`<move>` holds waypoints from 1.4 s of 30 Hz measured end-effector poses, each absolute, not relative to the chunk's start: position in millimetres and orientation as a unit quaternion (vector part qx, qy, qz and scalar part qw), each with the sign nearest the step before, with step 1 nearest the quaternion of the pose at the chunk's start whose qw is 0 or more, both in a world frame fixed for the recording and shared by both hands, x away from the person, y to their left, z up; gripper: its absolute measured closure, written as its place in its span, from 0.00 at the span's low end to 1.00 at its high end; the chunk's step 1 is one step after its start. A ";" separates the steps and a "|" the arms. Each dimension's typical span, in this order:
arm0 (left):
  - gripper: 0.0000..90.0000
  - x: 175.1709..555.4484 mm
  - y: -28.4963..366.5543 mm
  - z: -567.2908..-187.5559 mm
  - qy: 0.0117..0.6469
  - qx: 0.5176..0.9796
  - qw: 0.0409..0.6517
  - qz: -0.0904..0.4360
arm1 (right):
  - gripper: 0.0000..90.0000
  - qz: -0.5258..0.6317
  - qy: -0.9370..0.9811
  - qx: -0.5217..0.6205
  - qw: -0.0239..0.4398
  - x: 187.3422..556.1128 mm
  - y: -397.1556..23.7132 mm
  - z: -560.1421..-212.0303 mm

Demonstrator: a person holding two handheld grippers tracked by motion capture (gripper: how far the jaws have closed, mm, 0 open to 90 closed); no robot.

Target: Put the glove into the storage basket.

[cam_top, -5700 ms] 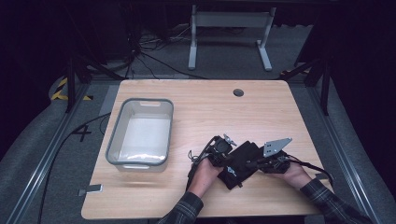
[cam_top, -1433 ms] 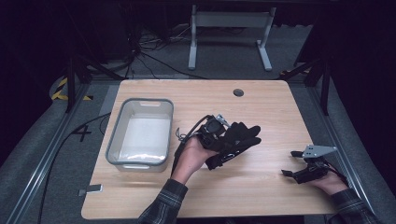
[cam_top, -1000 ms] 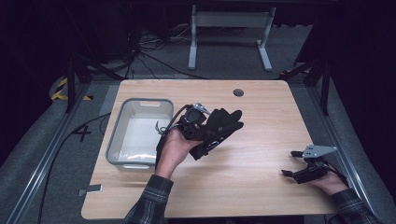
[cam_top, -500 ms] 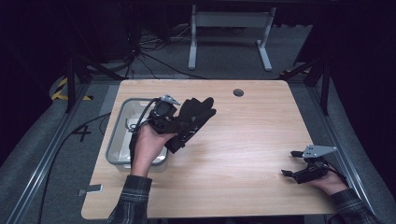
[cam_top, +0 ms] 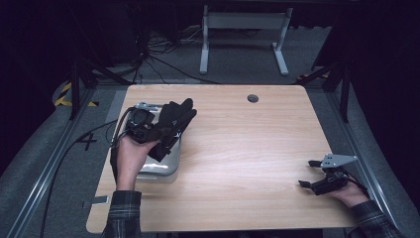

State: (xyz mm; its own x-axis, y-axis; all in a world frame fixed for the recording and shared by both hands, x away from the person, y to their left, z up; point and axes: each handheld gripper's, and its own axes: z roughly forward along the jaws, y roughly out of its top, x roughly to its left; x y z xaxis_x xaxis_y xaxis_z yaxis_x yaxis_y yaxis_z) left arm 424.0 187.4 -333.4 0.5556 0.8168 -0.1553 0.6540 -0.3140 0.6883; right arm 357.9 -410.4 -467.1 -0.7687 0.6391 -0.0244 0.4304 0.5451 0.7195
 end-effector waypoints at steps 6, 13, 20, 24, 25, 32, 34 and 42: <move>0.77 428.5 207.1 -351.8 0.487 0.793 0.348 0.112 | 0.09 0.364 0.867 0.308 0.143 357.9 -410.4 -467.1; 0.76 435.5 214.5 -376.5 0.500 0.795 0.328 0.100 | 0.09 0.364 0.867 0.308 0.143 357.9 -410.4 -467.1; 0.75 442.9 211.9 -390.7 0.504 0.799 0.314 0.094 | 0.09 0.364 0.867 0.308 0.143 357.9 -410.4 -467.1; 0.73 447.5 210.5 -397.5 0.507 0.801 0.308 0.079 | 0.09 0.364 0.867 0.308 0.143 357.9 -410.4 -467.1; 0.71 448.5 210.5 -398.8 0.507 0.802 0.305 0.078 | 0.09 0.364 0.867 0.308 0.143 357.9 -410.4 -467.1; 0.39 455.4 209.7 -404.8 0.527 0.797 0.281 0.085 | 0.09 0.364 0.867 0.308 0.143 358.0 -410.5 -467.1; 0.33 454.9 210.4 -403.8 0.530 0.793 0.289 0.089 | 0.09 0.364 0.867 0.308 0.143 358.0 -410.5 -467.1; 0.26 448.4 200.8 -389.4 0.505 0.798 0.313 0.103 | 0.09 0.364 0.867 0.308 0.143 358.0 -410.4 -467.0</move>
